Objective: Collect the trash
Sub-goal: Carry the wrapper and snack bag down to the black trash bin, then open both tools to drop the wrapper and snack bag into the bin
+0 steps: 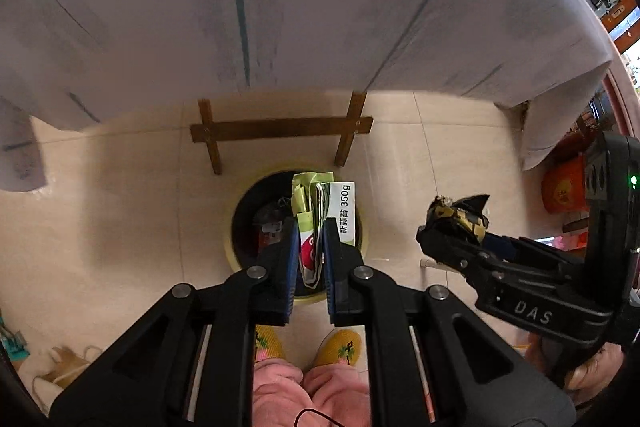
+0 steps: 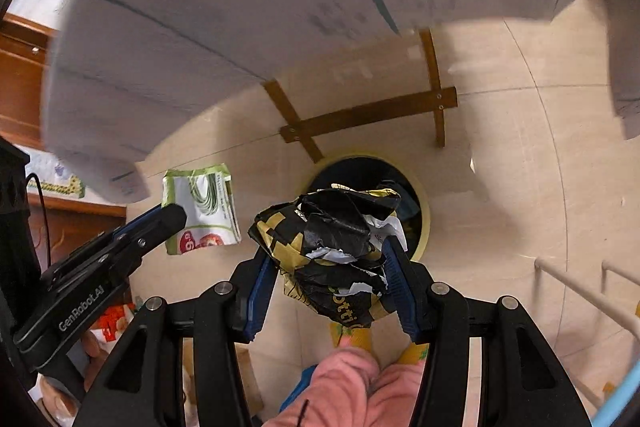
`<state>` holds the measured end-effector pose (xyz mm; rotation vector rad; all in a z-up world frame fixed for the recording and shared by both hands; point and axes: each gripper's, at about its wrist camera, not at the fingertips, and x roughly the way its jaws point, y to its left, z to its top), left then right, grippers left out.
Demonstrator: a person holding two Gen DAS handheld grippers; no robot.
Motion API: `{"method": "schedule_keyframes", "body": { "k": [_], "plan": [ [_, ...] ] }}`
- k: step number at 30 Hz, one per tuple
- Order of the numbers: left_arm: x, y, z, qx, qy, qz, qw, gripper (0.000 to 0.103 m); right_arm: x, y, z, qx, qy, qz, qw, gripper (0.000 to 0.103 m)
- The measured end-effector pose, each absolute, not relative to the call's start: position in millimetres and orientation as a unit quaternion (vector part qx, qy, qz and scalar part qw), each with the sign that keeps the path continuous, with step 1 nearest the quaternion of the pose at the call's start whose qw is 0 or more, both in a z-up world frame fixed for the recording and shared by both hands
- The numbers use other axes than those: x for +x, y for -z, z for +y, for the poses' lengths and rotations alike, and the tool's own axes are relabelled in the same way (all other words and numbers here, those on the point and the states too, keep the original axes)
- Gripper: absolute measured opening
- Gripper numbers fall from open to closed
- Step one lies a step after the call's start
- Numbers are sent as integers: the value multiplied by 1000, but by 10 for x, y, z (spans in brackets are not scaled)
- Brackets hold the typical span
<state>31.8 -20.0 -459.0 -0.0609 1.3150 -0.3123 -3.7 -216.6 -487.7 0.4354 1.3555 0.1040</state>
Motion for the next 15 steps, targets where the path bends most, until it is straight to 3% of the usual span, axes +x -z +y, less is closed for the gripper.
{"method": "schedule_keyframes", "body": {
  "k": [3, 7, 15],
  "plan": [
    [366, 4906, -216, -20, 145, 618, 772, 20, 75, 5197, -2150, 203, -46, 625, 752, 52],
    [410, 5204, -196, -25, 150, 628, 763, 47, 198, 5486, -2114, 206, -47, 631, 747, 53],
    [521, 5319, -52, -21, 132, 624, 770, 48, 318, 5775, -2068, 208, -54, 636, 741, 54]
  ]
}}
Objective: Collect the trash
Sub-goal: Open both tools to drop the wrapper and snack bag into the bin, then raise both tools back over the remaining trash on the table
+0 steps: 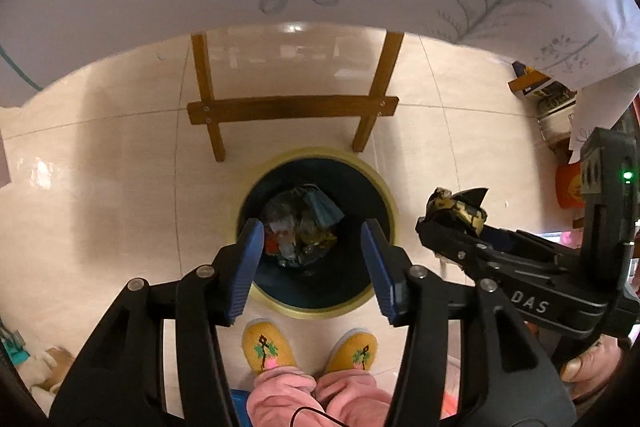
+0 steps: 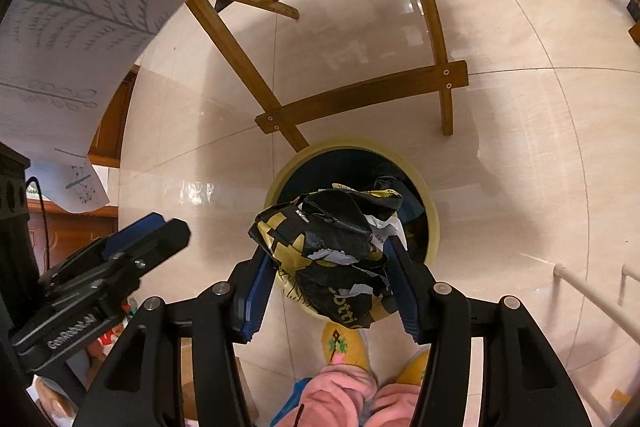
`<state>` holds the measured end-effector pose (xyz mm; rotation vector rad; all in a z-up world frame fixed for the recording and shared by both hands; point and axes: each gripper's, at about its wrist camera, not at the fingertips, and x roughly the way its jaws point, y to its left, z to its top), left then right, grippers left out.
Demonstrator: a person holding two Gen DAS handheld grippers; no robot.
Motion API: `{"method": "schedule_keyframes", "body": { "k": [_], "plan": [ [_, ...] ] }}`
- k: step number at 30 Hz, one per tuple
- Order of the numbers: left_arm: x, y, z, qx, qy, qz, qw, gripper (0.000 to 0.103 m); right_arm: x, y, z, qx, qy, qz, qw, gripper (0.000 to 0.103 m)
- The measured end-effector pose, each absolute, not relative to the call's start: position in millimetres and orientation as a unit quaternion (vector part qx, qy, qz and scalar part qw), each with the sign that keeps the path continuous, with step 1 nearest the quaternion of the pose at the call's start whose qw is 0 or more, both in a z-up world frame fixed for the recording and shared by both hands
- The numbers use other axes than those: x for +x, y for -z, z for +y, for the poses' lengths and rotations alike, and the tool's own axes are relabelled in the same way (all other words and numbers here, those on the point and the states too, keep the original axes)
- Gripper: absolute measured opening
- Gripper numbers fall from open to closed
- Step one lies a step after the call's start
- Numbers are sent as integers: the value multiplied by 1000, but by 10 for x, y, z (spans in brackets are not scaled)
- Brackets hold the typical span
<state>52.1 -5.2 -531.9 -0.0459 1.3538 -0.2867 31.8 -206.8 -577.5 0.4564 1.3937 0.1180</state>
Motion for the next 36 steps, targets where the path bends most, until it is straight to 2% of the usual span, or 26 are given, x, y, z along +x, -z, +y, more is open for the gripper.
{"method": "schedule_keyframes", "body": {
  "k": [6, 11, 17, 24, 36],
  "plan": [
    [531, 5179, 91, -8, 114, 610, 784, 48, 444, 5875, -1964, 222, -65, 640, 733, 57],
    [508, 4986, 253, -16, 99, 607, 788, 48, 522, 5812, -1875, 234, -63, 635, 734, 79],
    [476, 4666, 381, -26, 81, 603, 793, 48, 552, 5556, -1797, 236, -65, 629, 738, 79],
    [369, 3968, 383, -28, 84, 597, 797, 48, 405, 4851, -1766, 228, -73, 622, 746, 79],
    [85, 2110, 367, -25, 94, 558, 824, 48, -104, 2994, -1780, 198, -102, 594, 773, 79]
  ]
}}
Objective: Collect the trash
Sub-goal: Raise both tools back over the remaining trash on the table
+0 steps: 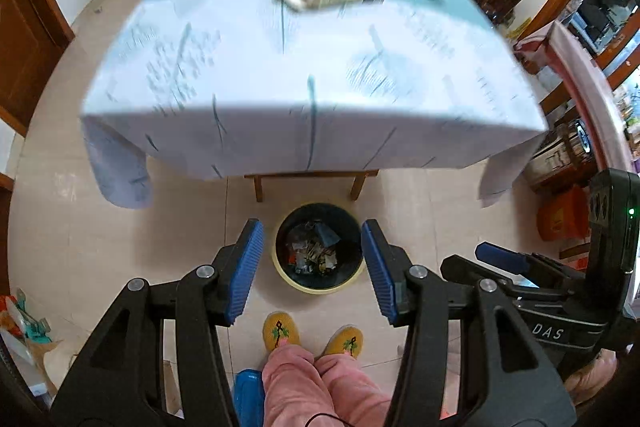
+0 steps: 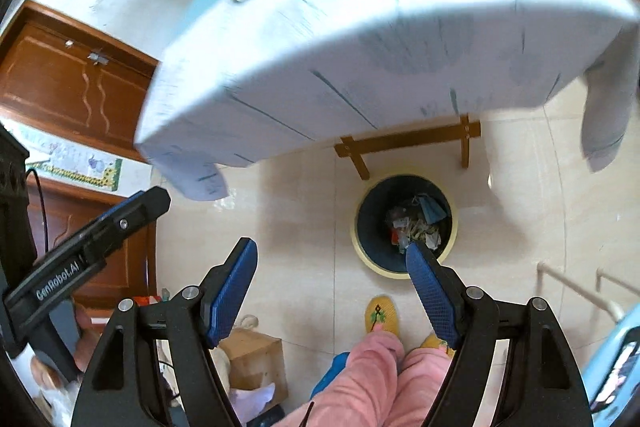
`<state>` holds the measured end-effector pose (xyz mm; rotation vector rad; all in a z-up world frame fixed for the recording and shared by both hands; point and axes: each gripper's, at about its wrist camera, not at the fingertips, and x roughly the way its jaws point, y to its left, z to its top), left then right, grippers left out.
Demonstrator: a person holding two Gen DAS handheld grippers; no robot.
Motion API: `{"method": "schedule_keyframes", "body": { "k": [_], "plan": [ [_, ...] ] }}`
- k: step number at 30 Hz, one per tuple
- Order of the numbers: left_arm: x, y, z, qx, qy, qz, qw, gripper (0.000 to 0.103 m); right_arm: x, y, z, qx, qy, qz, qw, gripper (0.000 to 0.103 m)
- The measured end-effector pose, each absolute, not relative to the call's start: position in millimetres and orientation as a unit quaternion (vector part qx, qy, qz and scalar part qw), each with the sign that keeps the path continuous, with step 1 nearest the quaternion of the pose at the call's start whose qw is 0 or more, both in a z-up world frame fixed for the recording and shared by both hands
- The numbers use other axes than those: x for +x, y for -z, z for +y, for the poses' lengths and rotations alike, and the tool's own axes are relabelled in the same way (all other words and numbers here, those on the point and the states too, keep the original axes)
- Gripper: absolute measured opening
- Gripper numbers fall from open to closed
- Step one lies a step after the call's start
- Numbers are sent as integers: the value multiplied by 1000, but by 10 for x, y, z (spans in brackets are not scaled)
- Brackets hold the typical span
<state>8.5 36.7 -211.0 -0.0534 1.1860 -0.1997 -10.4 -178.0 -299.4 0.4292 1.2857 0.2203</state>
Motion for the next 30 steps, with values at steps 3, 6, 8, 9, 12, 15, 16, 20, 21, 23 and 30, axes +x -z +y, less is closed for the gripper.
{"method": "schedule_keyframes", "body": {
  "k": [3, 6, 8, 9, 12, 15, 16, 20, 21, 23, 30],
  "plan": [
    [-20, 1714, 379, -25, 94, 543, 834, 48, -200, 2480, -1761, 181, -114, 574, 790, 79],
    [-87, 1341, 391, -29, 95, 526, 845, 48, -275, 2028, -1746, 169, -123, 550, 808, 79],
    [-120, 1071, 390, -33, 95, 513, 852, 48, -305, 1767, -1755, 167, -130, 534, 819, 79],
    [-129, 954, 391, -34, 95, 508, 855, 48, -319, 1627, -1767, 166, -133, 524, 825, 79],
    [-163, 614, 372, -36, 94, 491, 866, 48, -351, 1274, -1813, 163, -140, 497, 841, 79],
    [-160, 360, 338, -36, 95, 472, 876, 48, -346, 951, -1880, 161, -143, 471, 856, 79],
    [-154, 282, 322, -36, 94, 468, 878, 48, -342, 890, -1905, 160, -143, 466, 858, 79],
    [-74, -31, 250, -42, 95, 452, 886, 48, -285, 522, -2003, 148, -143, 443, 872, 79],
    [-37, -85, 231, -43, 96, 448, 888, 48, -263, 457, -2023, 143, -140, 440, 876, 79],
    [49, -206, 198, -46, 97, 444, 889, 52, -184, 333, -2076, 137, -135, 434, 880, 79],
    [537, -429, 190, -49, 111, 435, 892, 55, 257, 165, -2283, 145, -106, 428, 886, 79]
  ]
}}
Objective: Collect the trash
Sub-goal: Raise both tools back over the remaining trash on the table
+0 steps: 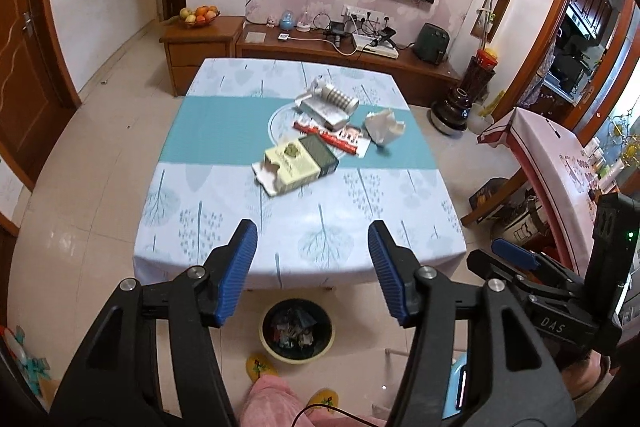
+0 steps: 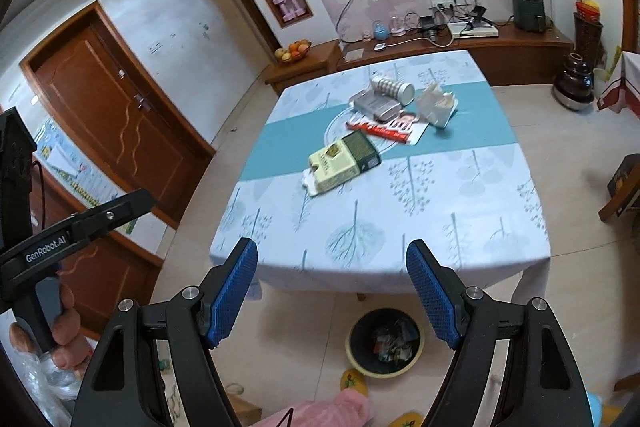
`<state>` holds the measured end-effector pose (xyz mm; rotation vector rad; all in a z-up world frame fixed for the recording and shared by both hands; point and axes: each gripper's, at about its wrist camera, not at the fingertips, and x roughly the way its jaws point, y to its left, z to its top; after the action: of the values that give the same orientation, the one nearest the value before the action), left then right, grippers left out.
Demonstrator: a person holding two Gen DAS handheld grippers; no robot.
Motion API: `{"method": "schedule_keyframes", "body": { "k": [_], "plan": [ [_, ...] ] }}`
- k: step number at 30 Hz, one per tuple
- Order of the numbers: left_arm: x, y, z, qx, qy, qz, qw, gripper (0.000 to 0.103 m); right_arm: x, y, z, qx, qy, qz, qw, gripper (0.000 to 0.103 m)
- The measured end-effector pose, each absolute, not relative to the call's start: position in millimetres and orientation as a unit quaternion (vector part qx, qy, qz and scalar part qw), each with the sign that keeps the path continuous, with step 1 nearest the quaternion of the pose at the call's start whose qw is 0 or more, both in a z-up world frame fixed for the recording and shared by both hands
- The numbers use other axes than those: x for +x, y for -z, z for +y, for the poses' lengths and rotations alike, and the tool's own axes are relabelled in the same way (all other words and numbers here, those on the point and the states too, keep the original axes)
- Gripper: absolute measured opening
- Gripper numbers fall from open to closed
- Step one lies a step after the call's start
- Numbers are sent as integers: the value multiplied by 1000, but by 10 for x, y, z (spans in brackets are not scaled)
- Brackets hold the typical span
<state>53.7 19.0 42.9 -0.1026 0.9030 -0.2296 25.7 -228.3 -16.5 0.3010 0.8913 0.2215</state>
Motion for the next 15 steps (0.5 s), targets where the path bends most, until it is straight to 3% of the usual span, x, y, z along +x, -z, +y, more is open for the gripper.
{"method": "schedule_keyframes", "body": {
  "k": [15],
  "plan": [
    [2231, -218, 285, 4, 178, 463, 868, 55, 1601, 75, -2275, 129, 6, 415, 901, 79]
  ]
}}
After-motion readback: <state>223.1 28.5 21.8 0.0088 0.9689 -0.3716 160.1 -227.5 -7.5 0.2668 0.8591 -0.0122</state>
